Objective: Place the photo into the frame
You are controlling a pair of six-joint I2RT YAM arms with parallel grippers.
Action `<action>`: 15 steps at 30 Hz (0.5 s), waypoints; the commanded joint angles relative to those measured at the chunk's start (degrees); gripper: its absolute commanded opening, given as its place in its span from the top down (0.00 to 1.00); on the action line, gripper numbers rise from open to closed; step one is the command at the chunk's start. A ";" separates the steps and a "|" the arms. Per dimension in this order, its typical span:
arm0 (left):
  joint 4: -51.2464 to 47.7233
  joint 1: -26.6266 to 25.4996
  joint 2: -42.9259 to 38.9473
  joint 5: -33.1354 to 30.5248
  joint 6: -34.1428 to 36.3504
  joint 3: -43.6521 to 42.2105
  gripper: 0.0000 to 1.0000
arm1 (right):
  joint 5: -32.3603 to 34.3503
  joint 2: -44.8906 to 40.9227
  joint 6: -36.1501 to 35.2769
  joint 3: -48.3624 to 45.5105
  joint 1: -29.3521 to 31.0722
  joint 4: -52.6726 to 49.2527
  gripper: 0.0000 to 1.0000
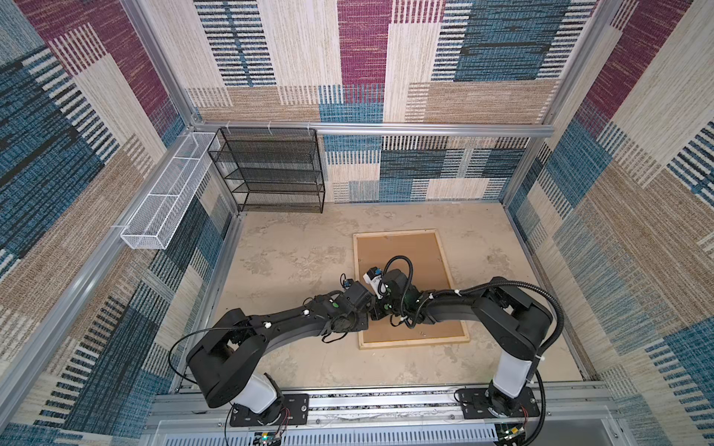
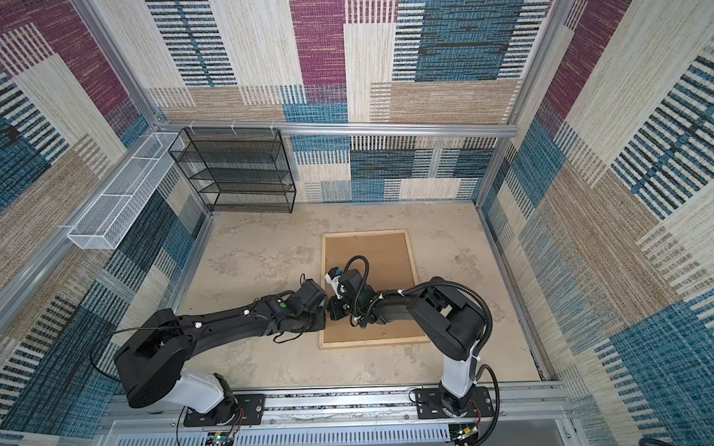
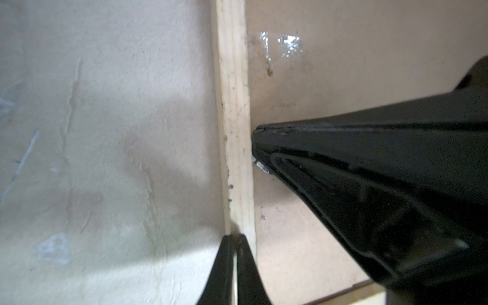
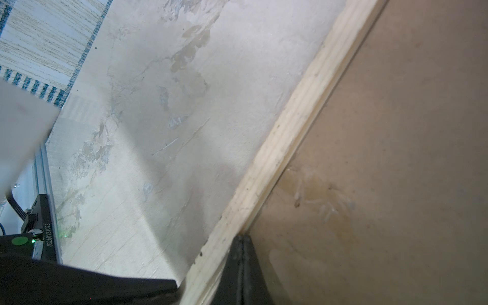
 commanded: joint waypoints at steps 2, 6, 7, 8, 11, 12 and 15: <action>-2.94 -0.05 1.85 3.18 1.48 -0.57 0.91 | -10.34 0.99 -2.20 -0.77 0.54 -6.60 1.00; -2.93 -0.05 1.86 3.18 1.38 -0.56 0.91 | -13.53 0.56 -2.63 -1.12 0.51 -5.85 1.00; -2.93 -0.01 1.84 3.18 1.39 -0.56 0.91 | -13.54 0.46 -2.67 -1.12 0.54 -5.99 1.00; -2.95 -0.05 1.91 3.18 1.34 -0.57 0.91 | -13.04 0.45 -2.54 -1.14 0.52 -6.18 1.00; -2.95 -0.04 2.10 3.26 1.43 -0.48 0.91 | -13.43 0.90 -2.73 -0.81 0.32 -6.22 1.00; -3.00 -0.05 2.21 3.33 1.51 -0.45 0.91 | -13.70 1.13 -2.69 -0.73 0.21 -6.14 1.00; -2.94 -0.09 2.28 3.35 1.52 -0.34 0.91 | -12.20 2.23 -1.56 -0.30 -0.44 -6.01 1.00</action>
